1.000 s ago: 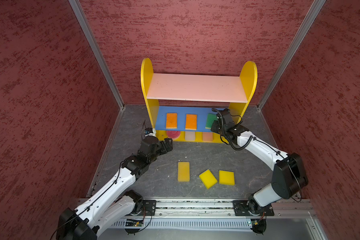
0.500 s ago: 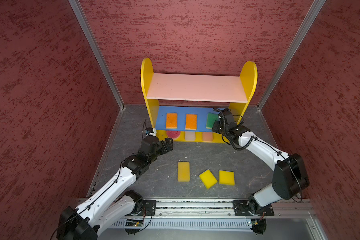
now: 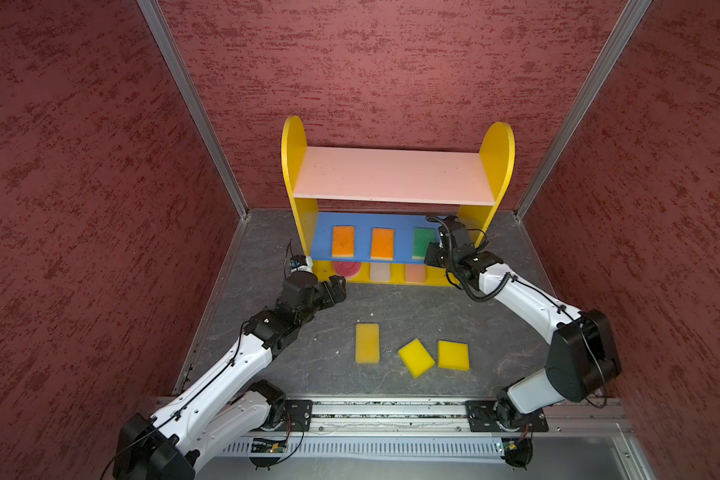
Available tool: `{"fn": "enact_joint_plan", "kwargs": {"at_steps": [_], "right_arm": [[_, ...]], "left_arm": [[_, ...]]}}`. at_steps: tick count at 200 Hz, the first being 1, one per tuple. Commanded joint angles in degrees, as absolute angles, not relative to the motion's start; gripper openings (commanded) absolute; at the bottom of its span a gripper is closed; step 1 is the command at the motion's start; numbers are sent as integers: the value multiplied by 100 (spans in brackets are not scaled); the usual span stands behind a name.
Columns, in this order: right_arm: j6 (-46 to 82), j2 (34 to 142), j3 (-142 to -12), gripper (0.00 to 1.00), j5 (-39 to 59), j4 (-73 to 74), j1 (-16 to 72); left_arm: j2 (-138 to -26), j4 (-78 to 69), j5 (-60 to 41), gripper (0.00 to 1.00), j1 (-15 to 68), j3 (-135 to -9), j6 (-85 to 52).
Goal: Place and organize the cleaning sponges onto the shelf
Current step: 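Press the green sponge upright against the blue board with the right gripper, then open the right gripper and ease it back from the green sponge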
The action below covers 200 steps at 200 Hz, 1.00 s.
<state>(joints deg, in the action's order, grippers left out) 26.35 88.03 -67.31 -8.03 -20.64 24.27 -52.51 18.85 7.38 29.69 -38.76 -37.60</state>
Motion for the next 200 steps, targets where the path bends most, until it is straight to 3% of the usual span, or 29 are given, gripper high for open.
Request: {"fn": "enact_joint_plan", "kwargs": {"at_steps": [1, 200], "right_arm": [[2428, 8633, -6684, 2, -652, -2049, 2407], [2186, 8802, -6768, 3, -640, -1978, 2408]], "left_arm": [[-5201, 1898, 738, 99, 3006, -4051, -3700], [-5326, 1921, 923, 99, 3179, -4113, -3762]]}}
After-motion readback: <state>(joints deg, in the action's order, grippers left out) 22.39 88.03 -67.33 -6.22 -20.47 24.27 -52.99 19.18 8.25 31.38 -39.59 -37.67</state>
